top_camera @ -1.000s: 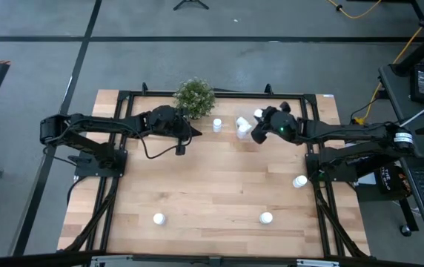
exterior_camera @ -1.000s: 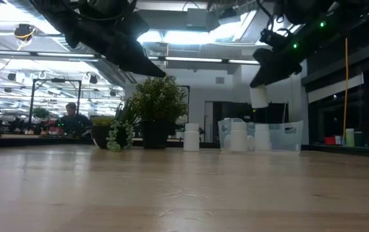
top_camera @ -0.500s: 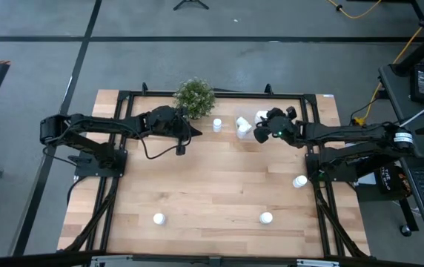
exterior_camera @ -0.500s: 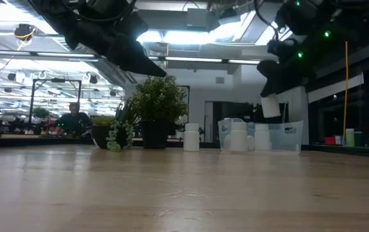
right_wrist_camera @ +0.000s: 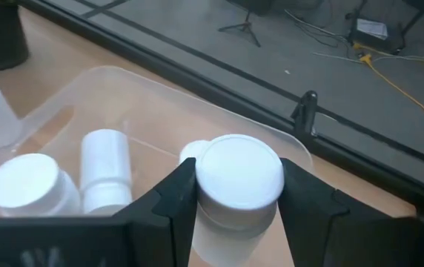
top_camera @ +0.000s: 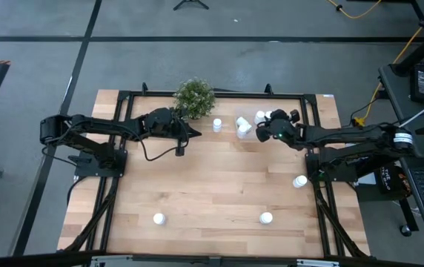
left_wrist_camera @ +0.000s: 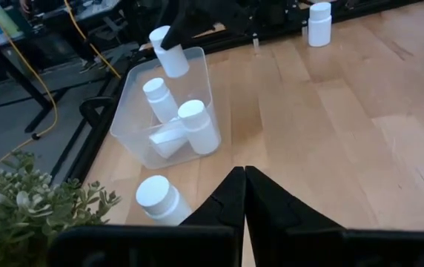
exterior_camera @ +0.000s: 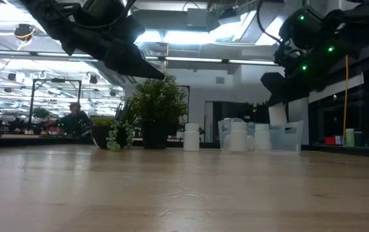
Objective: Pick and place pill bottles into a basket
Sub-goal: Put the white pill bottle into the transparent bin
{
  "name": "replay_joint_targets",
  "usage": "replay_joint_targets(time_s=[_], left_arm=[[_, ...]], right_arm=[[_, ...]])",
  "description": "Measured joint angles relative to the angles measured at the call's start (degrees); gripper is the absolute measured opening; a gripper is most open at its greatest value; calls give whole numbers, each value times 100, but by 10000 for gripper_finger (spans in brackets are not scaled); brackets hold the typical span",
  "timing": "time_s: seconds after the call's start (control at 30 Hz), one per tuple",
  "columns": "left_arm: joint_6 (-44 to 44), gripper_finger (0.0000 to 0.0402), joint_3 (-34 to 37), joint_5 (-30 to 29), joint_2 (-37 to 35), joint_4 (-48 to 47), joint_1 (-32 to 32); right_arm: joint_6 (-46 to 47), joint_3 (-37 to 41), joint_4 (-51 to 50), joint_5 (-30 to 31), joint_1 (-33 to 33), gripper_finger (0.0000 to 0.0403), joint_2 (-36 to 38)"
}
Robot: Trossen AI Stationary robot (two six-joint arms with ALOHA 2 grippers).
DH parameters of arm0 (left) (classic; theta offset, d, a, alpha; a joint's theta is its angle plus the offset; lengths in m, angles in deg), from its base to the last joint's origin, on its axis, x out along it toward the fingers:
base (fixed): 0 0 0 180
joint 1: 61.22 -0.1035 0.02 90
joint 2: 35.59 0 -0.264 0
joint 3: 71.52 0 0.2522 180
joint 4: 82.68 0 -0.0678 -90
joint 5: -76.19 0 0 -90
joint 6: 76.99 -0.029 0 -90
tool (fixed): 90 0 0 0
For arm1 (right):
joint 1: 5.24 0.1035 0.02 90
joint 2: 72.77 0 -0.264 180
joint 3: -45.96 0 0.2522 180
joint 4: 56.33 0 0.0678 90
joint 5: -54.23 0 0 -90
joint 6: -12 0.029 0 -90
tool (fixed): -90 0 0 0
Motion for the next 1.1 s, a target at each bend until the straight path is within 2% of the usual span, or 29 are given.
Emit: replay_joint_targets(time_s=[0.2,0.57,0.77,0.9,1.1], left_arm=[[-1,3,0,1,0,-7,0],[-2,3,0,1,0,-14,0],[0,3,0,1,0,-16,0],[9,3,0,1,1,-18,0],[9,3,0,1,1,-20,0]], right_arm=[[23,47,174,-165,-218,150,-270],[-39,50,960,-253,-511,150,-1251],[-360,50,1798,-527,-648,150,-1766],[-483,50,2181,-752,-713,150,-1949],[-490,50,2225,-996,-741,150,-2040]])
